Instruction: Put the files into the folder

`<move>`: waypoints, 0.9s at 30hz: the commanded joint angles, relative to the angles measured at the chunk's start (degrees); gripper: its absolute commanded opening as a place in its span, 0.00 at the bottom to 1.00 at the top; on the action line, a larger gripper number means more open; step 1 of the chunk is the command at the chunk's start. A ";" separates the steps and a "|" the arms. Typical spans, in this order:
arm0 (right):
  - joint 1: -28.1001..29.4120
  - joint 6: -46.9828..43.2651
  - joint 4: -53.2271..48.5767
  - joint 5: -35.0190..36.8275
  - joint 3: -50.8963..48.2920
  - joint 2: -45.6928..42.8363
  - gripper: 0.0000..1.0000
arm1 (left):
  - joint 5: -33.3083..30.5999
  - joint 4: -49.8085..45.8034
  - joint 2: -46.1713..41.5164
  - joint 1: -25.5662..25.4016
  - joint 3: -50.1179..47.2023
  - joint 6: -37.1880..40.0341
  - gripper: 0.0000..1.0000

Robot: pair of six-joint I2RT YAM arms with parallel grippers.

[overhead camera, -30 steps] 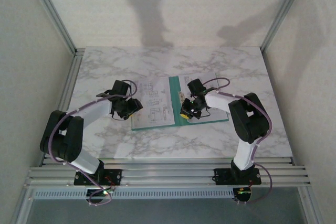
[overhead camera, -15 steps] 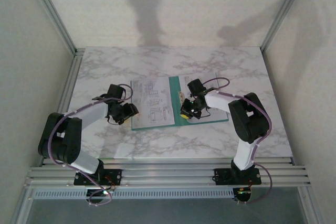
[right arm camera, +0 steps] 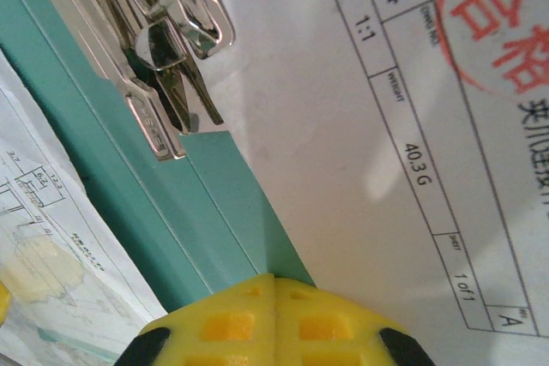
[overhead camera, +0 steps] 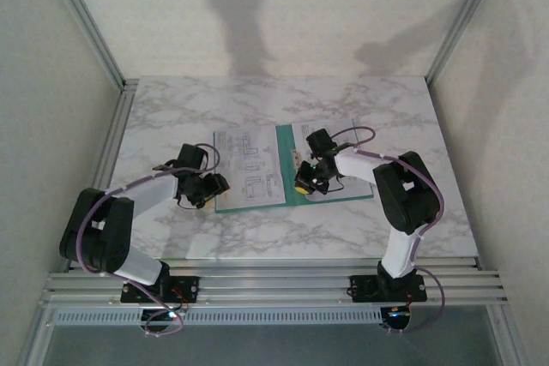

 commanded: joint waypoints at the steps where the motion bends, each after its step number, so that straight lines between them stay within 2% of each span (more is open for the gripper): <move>1: 0.47 -0.32 -5.14 2.84 -1.66 3.69 0.03 | 0.82 -6.32 -1.66 -2.58 -0.39 -3.69 0.59; 9: 0.49 -0.05 -5.10 2.78 -1.47 3.60 0.03 | -7.86 -15.36 -5.77 -3.46 0.51 -7.76 0.59; 17: 0.46 -0.14 -5.30 2.65 -1.43 3.74 0.03 | -2.43 -10.37 -5.07 -6.65 -1.50 -13.10 0.60; 27: 0.46 0.08 -4.99 2.64 -1.60 3.69 0.03 | -4.03 -10.08 -1.48 -9.29 0.29 -14.62 0.60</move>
